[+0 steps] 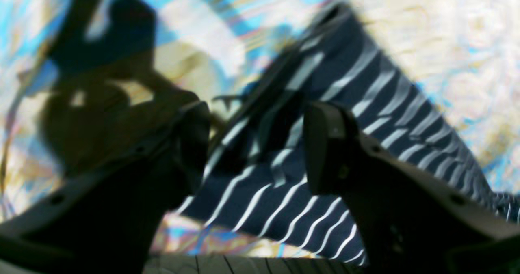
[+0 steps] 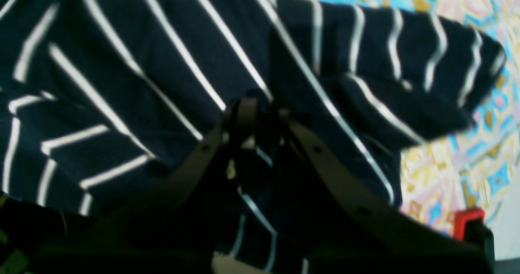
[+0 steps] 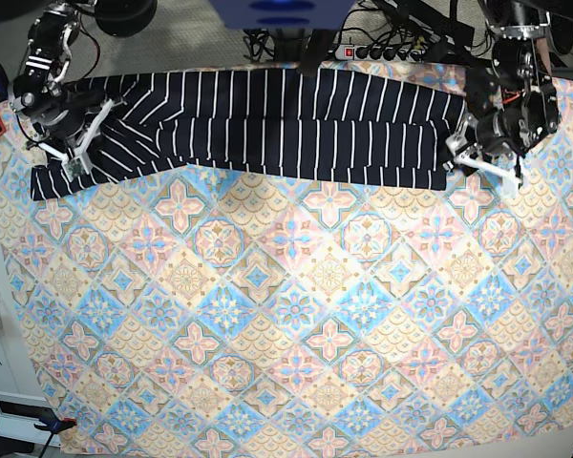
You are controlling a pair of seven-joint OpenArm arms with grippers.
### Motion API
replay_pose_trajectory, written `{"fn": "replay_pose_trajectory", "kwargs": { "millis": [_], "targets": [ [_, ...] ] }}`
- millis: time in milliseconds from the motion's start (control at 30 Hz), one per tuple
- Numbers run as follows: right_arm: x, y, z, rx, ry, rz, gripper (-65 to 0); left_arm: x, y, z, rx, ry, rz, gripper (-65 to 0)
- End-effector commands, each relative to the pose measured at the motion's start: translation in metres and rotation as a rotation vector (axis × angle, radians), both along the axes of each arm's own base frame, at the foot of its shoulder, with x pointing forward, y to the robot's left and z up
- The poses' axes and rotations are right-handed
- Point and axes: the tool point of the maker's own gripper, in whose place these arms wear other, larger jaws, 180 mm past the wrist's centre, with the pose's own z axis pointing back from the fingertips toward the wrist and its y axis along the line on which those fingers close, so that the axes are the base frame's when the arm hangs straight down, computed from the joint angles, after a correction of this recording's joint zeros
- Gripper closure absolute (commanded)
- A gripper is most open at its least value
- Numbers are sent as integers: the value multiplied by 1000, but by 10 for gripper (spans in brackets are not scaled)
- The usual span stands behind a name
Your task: Fold the T-shirt properly
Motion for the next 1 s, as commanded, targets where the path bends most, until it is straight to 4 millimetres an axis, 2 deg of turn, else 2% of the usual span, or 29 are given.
{"fn": "replay_pose_trajectory", "kwargs": {
  "millis": [0, 333, 500, 833, 967],
  "targets": [
    [7, -6, 10, -17, -35, 5, -58, 3, 3, 5, 5, -7, -9, -366],
    [8, -6, 10, -18, -36, 6, -58, 0, 0, -7, -16, 69, -21, -366],
    [7, -6, 10, -18, -35, 5, -58, -8, -19, -20, 37, 119, -128, -366],
    [8, -6, 11, -20, -36, 4, -57, -20, -55, -32, 8, 162, -241, -363],
    [7, -6, 11, -20, -35, 4, -57, -23, -67, -34, -1, 169, -282, -280]
  ]
}}
